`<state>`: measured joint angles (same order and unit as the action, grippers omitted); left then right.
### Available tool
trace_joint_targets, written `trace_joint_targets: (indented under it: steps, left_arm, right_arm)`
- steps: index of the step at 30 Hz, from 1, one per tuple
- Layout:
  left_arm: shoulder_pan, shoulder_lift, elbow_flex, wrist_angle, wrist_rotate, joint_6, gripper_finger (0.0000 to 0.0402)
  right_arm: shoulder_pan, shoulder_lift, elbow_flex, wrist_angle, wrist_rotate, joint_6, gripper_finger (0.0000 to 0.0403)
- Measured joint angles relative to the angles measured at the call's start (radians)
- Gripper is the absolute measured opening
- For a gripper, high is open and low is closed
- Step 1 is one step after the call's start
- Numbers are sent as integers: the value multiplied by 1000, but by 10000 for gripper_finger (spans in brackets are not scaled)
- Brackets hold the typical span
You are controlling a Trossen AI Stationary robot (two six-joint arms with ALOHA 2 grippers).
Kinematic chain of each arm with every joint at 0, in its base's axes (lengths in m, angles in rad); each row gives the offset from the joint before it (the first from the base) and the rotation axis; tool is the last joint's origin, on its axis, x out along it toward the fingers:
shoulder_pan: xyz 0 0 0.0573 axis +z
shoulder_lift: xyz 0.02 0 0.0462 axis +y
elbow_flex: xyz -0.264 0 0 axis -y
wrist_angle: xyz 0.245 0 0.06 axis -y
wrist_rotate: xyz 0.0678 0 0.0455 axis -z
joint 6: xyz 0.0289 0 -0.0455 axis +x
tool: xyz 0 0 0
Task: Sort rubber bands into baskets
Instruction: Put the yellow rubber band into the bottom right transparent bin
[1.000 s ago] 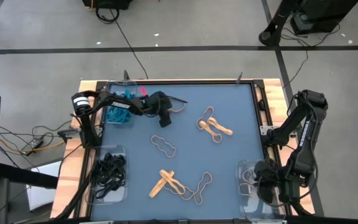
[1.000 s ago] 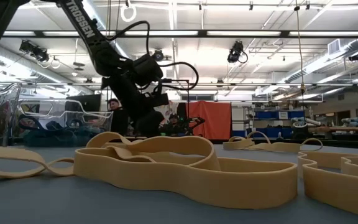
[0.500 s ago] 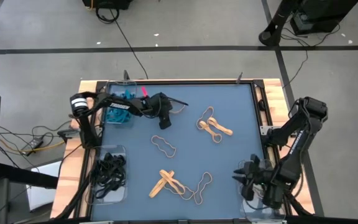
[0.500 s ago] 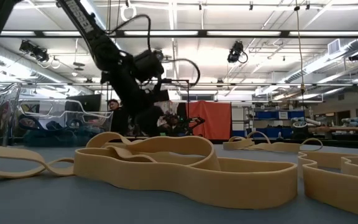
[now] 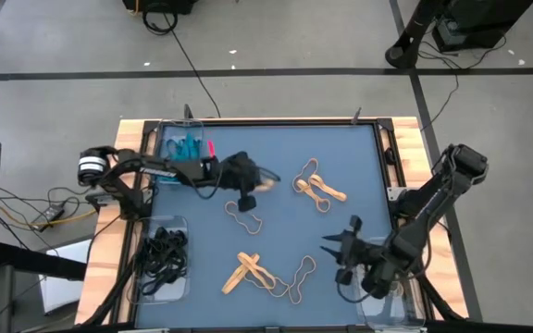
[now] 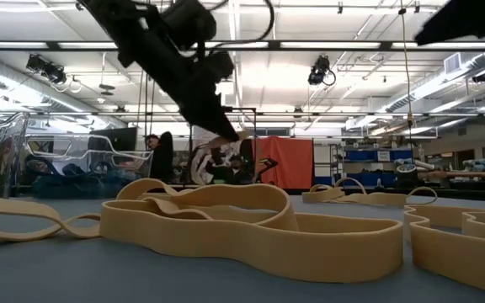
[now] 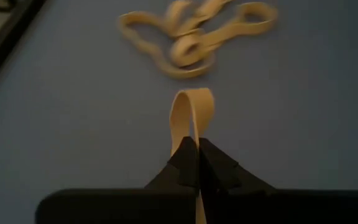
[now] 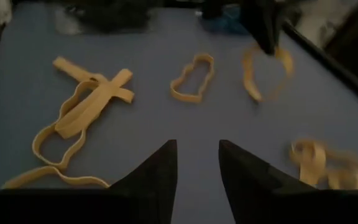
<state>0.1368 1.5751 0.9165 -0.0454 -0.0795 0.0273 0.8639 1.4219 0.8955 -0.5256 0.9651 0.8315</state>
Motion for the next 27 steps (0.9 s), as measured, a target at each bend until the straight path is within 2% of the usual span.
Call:
trace_joint_targets:
  steps: [5, 11, 20, 24, 27]
  left_arm:
    - [-114, -9, 0, 24, 0, -36, 5]
    - [-243, -11, 0, 101, -20, -63, 5]
    - [-355, -11, 1, 255, -24, -65, 5]
    - [-367, -11, 1, 301, -27, -66, 5]
    - [-367, -11, 1, 327, -27, -66, 5]
  right_arm:
    - [-81, 30, 0, 236, -47, -368, 146]
    - [-185, 111, 0, 489, -50, -624, 188]
    - [-307, 220, 0, 671, -61, -728, 264]
    - [-331, 230, 0, 689, -126, -725, 272]
    - [-344, 227, 0, 688, -179, -720, 262]
